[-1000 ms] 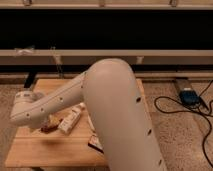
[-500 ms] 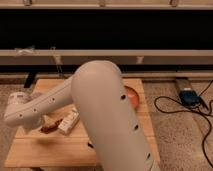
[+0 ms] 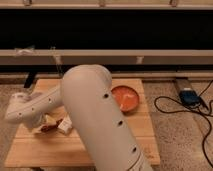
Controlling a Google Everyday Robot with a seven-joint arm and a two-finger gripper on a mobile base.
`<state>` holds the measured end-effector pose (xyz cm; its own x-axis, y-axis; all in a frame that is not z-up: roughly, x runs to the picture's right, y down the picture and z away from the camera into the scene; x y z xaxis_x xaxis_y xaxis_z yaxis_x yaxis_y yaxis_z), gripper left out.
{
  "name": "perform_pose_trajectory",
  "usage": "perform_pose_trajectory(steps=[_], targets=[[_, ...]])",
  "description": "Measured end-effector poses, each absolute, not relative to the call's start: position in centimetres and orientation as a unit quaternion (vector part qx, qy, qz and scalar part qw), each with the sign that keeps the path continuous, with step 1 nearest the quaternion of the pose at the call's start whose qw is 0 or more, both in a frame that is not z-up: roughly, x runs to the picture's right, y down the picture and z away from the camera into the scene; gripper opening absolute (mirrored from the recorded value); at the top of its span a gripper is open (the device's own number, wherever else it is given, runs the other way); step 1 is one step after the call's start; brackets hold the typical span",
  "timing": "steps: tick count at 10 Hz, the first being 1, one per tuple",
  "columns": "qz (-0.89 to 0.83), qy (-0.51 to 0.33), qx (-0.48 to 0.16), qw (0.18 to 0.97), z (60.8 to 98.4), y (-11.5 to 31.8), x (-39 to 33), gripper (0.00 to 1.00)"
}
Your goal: Place the pepper in the ceramic bowl
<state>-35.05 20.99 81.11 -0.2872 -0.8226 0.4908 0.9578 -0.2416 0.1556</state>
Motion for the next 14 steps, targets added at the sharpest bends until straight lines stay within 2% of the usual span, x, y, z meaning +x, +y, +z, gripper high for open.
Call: perform_pose_trajectory(steps=[4,14], targets=[[-0.761,-0.208,-0.177,0.589,82.8,20.4,-33.8,0.8],[-0.745,-0.203,-0.213,0.599,84.0,20.5,-30.8,0.79]])
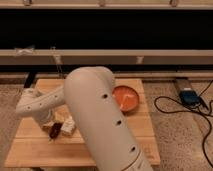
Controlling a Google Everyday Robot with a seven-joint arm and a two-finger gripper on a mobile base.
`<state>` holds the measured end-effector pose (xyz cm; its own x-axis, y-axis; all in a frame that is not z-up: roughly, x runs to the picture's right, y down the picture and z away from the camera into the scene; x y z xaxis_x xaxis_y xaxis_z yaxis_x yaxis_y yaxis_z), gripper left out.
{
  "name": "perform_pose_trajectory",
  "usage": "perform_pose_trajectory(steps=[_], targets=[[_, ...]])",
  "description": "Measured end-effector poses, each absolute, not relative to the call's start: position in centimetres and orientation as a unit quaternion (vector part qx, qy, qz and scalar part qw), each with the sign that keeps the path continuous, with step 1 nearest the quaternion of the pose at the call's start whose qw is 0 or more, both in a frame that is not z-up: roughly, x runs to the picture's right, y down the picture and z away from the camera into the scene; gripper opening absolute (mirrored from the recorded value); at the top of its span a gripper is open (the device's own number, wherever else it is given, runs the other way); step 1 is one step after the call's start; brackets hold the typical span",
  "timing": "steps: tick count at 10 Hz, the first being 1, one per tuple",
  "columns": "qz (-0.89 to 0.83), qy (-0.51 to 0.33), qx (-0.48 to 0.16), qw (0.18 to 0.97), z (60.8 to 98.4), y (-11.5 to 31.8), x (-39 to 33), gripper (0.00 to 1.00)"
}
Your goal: Place the pepper in the ceramic bowl
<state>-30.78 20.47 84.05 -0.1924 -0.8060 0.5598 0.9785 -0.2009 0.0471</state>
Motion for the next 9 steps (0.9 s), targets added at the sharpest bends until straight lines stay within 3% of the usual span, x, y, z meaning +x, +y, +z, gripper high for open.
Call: perform_pose_trajectory(steps=[1,5,8,9], targets=[[-0.741,-0.213,-0.219,0.598,84.2,20.5,-30.4,0.73],[-0.725,-0.245,-0.222,0.604,84.1,19.9,-29.7,0.31],[-0.719,-0.261,-0.215,0.607,83.5,19.5,-29.9,0.05],[-0.716,-0.266,-0.21,0.61,83.2,19.1,-29.7,0.0]])
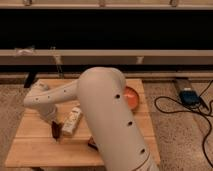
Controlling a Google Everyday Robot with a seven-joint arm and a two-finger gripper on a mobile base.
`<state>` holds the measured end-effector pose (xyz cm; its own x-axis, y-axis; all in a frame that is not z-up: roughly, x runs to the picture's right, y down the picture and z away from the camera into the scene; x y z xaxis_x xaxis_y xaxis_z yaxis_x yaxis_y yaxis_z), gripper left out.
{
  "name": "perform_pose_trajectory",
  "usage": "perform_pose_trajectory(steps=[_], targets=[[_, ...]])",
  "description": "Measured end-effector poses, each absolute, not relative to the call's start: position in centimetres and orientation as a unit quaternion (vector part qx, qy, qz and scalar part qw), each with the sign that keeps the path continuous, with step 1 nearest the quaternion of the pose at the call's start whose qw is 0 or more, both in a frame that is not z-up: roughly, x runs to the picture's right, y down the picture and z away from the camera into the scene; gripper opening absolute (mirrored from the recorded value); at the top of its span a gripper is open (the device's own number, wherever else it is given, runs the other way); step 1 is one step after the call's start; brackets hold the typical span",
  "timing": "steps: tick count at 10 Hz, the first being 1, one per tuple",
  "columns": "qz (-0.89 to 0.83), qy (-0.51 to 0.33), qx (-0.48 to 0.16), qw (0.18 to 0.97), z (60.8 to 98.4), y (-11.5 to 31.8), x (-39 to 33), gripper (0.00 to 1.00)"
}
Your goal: Place the pepper in the ceramic bowl
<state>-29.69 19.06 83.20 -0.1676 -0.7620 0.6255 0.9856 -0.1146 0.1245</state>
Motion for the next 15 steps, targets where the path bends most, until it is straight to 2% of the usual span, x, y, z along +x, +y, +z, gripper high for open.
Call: perform_pose_trajectory(steps=[2,4,7,9,13,15], targets=[[-0.711,-0.279,-0.193,0.615,81.6,17.6,-29.7,0.0],[-0.697,-0.294,-0.172,0.631,80.0,14.7,-28.8,0.0],[-0.675,-0.306,-0.144,0.656,79.5,9.2,-26.2,0.0],[-0.661,-0.306,-0.131,0.672,80.3,5.9,-24.1,0.0],[-0.629,-0.291,-0.123,0.71,84.4,-1.7,-17.7,0.0],[-0.617,-0.285,-0.124,0.723,86.1,-3.9,-15.5,0.0]])
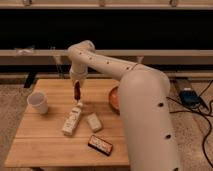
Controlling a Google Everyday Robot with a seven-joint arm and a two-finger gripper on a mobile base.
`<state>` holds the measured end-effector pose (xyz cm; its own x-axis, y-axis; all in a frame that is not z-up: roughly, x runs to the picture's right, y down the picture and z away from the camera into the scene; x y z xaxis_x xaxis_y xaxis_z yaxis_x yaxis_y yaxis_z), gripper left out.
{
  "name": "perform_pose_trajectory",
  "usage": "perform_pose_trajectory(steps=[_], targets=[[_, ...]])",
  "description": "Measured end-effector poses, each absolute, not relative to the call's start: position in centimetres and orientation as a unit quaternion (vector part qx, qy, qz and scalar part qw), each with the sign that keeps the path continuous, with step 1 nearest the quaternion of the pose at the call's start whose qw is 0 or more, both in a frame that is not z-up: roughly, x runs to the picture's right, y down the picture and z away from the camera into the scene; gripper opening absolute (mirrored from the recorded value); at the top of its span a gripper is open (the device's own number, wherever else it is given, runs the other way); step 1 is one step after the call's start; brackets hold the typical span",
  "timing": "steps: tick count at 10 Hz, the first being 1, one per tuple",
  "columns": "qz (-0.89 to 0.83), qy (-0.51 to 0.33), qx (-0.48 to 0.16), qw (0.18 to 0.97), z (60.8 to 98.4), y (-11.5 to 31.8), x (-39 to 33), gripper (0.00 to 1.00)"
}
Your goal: Place the pepper in the ceramic bowl
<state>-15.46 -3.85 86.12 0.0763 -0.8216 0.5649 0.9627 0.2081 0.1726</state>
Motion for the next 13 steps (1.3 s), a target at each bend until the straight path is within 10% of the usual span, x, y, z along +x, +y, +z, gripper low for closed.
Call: perform_pose_trajectory(steps=[13], targets=[[-0.554,-0.229,-0.143,0.788,91.8,-7.6,3.8,0.0]])
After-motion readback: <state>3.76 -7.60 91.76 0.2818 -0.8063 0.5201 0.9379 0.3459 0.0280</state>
